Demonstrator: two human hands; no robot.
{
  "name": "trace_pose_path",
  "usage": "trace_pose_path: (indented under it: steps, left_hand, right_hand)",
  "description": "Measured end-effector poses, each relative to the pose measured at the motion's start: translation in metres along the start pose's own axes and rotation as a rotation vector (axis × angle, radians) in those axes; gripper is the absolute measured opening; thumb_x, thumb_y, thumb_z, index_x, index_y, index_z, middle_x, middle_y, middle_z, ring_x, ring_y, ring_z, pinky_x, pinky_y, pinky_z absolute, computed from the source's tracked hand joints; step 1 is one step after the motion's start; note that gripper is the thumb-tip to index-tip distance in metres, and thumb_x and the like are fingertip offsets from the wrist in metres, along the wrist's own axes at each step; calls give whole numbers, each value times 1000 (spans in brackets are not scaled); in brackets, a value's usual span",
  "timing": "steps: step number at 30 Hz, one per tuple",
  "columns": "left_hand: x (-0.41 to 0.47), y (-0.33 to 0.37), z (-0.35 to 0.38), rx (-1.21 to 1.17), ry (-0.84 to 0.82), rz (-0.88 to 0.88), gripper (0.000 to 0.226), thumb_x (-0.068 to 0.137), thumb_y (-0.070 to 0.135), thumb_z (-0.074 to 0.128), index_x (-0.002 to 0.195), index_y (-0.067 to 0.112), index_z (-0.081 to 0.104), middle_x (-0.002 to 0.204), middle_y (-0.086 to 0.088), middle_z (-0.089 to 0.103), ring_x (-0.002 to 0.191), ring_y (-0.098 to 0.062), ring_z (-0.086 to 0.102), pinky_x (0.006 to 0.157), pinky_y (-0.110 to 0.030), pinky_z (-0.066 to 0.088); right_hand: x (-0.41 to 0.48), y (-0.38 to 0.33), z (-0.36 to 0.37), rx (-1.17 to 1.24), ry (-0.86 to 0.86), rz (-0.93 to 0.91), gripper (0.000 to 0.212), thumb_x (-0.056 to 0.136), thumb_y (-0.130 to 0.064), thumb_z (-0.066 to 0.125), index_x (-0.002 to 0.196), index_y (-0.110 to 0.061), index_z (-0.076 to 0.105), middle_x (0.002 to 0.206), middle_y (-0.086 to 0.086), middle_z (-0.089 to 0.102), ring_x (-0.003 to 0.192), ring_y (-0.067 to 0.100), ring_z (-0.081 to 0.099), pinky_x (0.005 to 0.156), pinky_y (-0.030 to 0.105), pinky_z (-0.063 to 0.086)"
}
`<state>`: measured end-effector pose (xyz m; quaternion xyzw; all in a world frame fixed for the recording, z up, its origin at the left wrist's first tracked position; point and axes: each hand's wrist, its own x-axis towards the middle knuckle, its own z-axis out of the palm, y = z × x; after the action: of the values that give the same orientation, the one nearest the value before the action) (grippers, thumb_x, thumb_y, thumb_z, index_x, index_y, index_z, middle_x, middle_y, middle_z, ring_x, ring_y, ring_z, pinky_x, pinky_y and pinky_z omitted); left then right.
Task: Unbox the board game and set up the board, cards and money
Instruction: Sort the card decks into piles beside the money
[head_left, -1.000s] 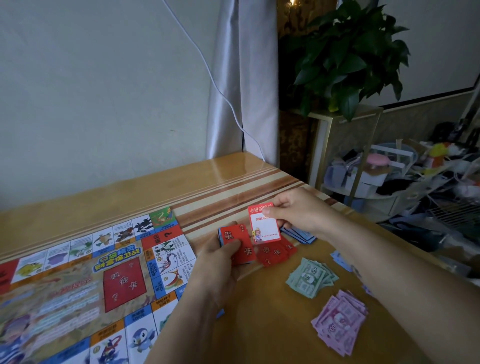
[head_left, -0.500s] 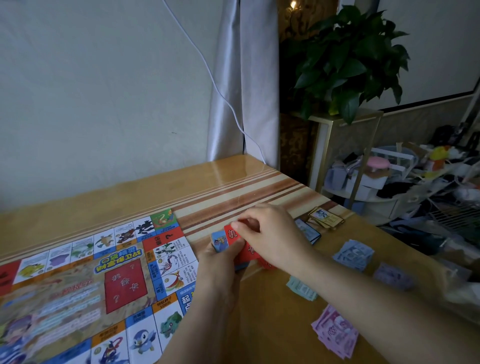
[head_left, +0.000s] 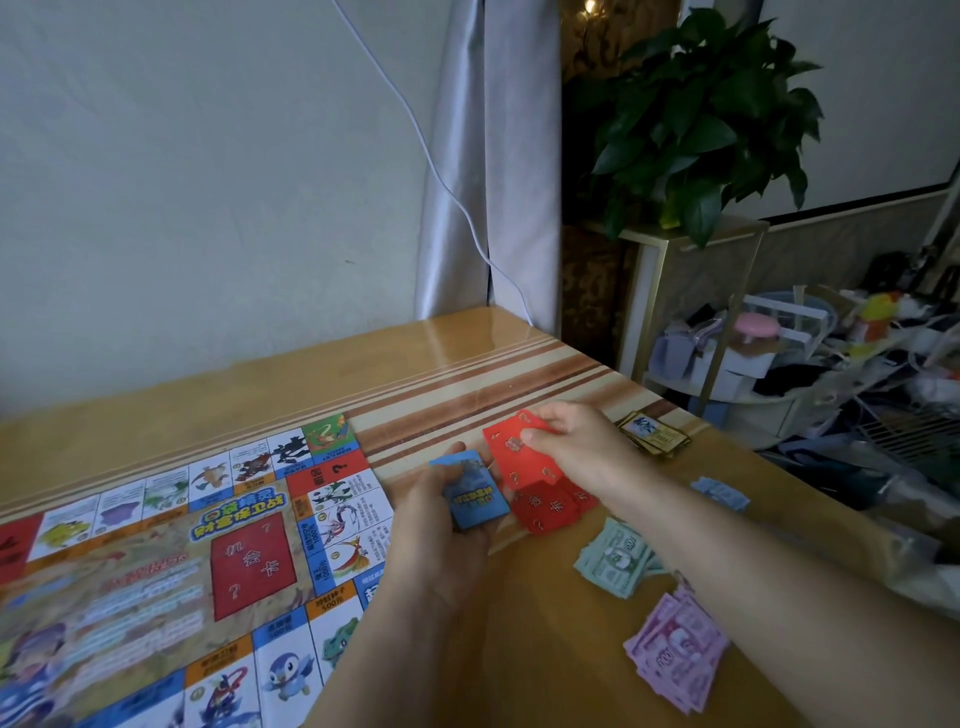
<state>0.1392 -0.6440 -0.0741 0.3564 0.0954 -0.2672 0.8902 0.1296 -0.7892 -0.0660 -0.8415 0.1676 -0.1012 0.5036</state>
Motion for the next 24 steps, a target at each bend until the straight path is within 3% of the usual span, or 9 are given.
trace_pose_path:
  steps: [3, 7, 10, 11, 13, 16, 18, 20, 24]
  left_hand:
    - [5, 7, -9, -50, -6, -1, 39, 95, -4, 33, 131, 1, 44, 109, -23, 63, 98, -32, 63, 82, -42, 52]
    - [8, 8, -17, 17, -59, 20, 37, 97, -6, 32, 133, -3, 41, 107, -21, 66, 90, -26, 69, 66, -36, 59]
    - [5, 8, -15, 139, -107, 24, 27, 96, -6, 39, 119, -1, 53, 88, -14, 74, 74, -19, 73, 55, -27, 58]
    - [4, 8, -14, 191, -112, 28, 24, 95, -5, 43, 114, 1, 55, 81, -11, 74, 69, -18, 72, 52, -26, 56]
    - [3, 7, -13, 297, -126, 45, 23, 93, -5, 48, 109, 7, 59, 75, -7, 74, 64, -17, 71, 49, -25, 55]
    - [4, 4, -14, 412, -153, 56, 24, 88, -4, 56, 104, 14, 62, 79, -7, 75, 67, -19, 72, 49, -27, 56]
    - [3, 2, -13, 457, -158, 53, 22, 86, -2, 60, 104, 11, 62, 83, -11, 74, 70, -21, 72, 53, -30, 58]
    - [1, 1, -10, 450, -166, 37, 17, 87, 0, 60, 101, 8, 62, 81, -12, 74, 69, -21, 72, 52, -28, 58]
    - [3, 3, -9, 236, -133, -29, 24, 94, -3, 43, 104, 7, 62, 83, -14, 74, 73, -25, 71, 50, -31, 58]
  right_hand:
    - [2, 11, 0, -294, 75, -27, 35, 96, -24, 54, 131, -19, 52, 128, 1, 57, 112, 20, 57, 86, 36, 53]
    - [-8, 24, 15, -593, 34, -38, 35, 95, -34, 52, 130, -28, 51, 128, -4, 58, 115, 18, 54, 93, 34, 46]
    - [-9, 25, 17, -880, 94, -122, 39, 89, -48, 56, 124, -32, 54, 123, -9, 56, 118, 16, 46, 100, 37, 33]
    - [-7, 24, 14, -874, 137, -156, 39, 88, -50, 57, 123, -32, 56, 122, -10, 55, 118, 16, 45, 100, 36, 33]
    - [-4, 13, 3, -598, 165, -200, 34, 89, -45, 57, 117, -27, 62, 118, -9, 58, 112, 11, 51, 93, 27, 40]
    - [-8, -12, -10, -122, -54, -128, 28, 87, -46, 61, 102, -24, 67, 100, -10, 67, 85, 0, 59, 72, 16, 43]
    - [-9, -18, -13, -174, -166, -120, 22, 78, -43, 73, 86, -24, 69, 88, -4, 71, 78, 4, 63, 72, 23, 51]
    - [-9, -18, -14, -218, -201, -118, 17, 75, -34, 78, 75, -21, 67, 83, 1, 72, 72, 6, 63, 66, 20, 50]
    - [2, -14, -30, -119, -60, -109, 10, 84, -21, 71, 85, -14, 64, 81, 1, 69, 56, -3, 57, 47, 8, 40]
